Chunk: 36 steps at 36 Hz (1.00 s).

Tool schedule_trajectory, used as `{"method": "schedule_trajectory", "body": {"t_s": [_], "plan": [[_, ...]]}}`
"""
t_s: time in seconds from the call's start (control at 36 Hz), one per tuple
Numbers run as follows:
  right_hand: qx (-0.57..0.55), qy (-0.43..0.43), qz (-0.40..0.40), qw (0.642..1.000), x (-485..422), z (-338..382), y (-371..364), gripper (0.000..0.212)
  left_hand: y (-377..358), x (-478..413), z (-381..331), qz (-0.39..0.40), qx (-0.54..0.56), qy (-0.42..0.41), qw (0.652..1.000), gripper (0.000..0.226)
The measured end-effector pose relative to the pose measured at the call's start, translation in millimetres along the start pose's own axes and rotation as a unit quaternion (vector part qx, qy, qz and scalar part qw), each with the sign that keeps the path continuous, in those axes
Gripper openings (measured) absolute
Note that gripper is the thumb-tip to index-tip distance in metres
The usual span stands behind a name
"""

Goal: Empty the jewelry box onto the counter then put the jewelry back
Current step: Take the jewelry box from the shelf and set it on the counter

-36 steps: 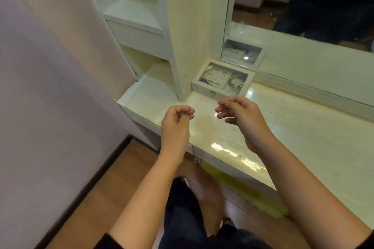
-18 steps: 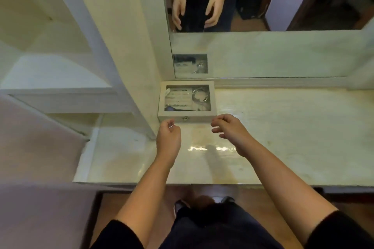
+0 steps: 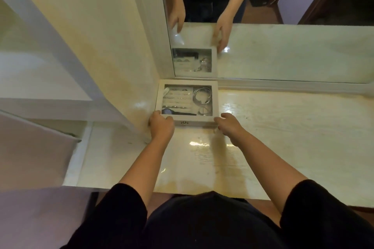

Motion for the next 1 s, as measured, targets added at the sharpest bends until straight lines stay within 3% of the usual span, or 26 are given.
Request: {"method": "schedule_trajectory", "body": {"t_s": [0.14,0.36,0.69,0.81,1.0], "plan": [[0.018,0.003,0.019,1.000,-13.8,0.8,-7.5,0.038,-6.3,-8.8,0.5,0.009,-0.025,0.008,1.000,0.044],[0.092,0.035,0.007,0.995,-30.5,2.0,-0.6,0.038,-16.7,-14.2,-1.9,0.007,-0.037,0.002,0.999,0.023],[0.086,0.038,-0.022,0.995,-36.6,-1.2,2.6,0.037,-22.1,-19.4,-2.3,-0.005,-0.076,0.006,0.997,0.024],[0.109,0.044,-0.023,0.993,-41.9,2.8,-0.8,0.027,-21.4,-19.3,-4.7,-0.004,-0.090,0.012,0.996,0.029],[0.143,0.023,-0.018,0.989,-46.3,11.5,-4.1,0.045,-19.8,-17.2,-6.2,-0.008,-0.111,0.025,0.993,0.044]]}}
Point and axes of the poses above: each hand's wrist, its own x-axis away from the middle knuckle, its own y-axis out of the back of the hand, z = x × y, the point moved 5 cm from there along -x, towards the middle knuckle, and after that the axes turned 5 degrees about y, right-handed, at the moved point
